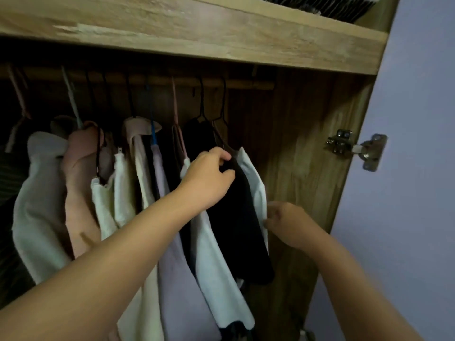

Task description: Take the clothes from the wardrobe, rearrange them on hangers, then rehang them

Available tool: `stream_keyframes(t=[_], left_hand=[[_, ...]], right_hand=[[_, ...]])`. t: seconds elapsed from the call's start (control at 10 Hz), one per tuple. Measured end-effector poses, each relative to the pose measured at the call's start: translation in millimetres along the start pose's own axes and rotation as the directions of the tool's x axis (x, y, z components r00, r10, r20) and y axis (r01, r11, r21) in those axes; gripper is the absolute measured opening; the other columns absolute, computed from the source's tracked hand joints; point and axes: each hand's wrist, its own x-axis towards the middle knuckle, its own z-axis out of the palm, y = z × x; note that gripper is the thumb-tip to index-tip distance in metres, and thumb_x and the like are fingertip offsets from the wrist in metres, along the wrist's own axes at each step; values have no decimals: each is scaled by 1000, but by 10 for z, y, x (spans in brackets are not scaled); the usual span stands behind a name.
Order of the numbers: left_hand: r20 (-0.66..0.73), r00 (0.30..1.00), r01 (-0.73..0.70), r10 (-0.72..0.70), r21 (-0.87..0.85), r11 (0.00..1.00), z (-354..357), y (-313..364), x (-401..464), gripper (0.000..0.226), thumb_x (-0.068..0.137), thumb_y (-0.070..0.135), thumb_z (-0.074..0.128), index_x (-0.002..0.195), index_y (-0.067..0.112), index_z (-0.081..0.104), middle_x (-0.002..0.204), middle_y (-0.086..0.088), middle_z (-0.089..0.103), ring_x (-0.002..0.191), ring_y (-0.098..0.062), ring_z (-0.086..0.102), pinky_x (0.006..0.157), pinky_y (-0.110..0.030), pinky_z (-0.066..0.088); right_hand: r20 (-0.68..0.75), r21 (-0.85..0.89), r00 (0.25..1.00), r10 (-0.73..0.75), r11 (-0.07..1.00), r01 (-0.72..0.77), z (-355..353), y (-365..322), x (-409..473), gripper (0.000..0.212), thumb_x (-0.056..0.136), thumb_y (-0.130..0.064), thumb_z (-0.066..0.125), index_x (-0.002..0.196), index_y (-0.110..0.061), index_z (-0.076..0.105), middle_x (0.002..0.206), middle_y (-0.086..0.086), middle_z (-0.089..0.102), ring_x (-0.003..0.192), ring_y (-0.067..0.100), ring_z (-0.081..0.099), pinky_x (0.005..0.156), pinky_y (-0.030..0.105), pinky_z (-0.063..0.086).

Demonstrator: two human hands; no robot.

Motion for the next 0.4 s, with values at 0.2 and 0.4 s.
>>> stream_keyframes(t=[0.2,0.4], left_hand=[[106,987,-119,117,13,993,308,70,-504,32,92,20,53,124,21,51,127,-1,44,103,-11,48,82,-21,37],[279,956,-102,87,37,994,619,32,-946,34,93,22,52,126,22,49,132,1,40,115,-13,46,87,-20,38]], right_hand=[[96,-97,991,98,991,-89,355,282,-611,44,93,-28,50,137,-19,46,135,1,52,118,18,51,88,18,38],[120,-117,965,234,968,-220,428,538,-1268,50,94,-33,49,142,-23,37,141,3,45,124,21,47,92,22,38]])
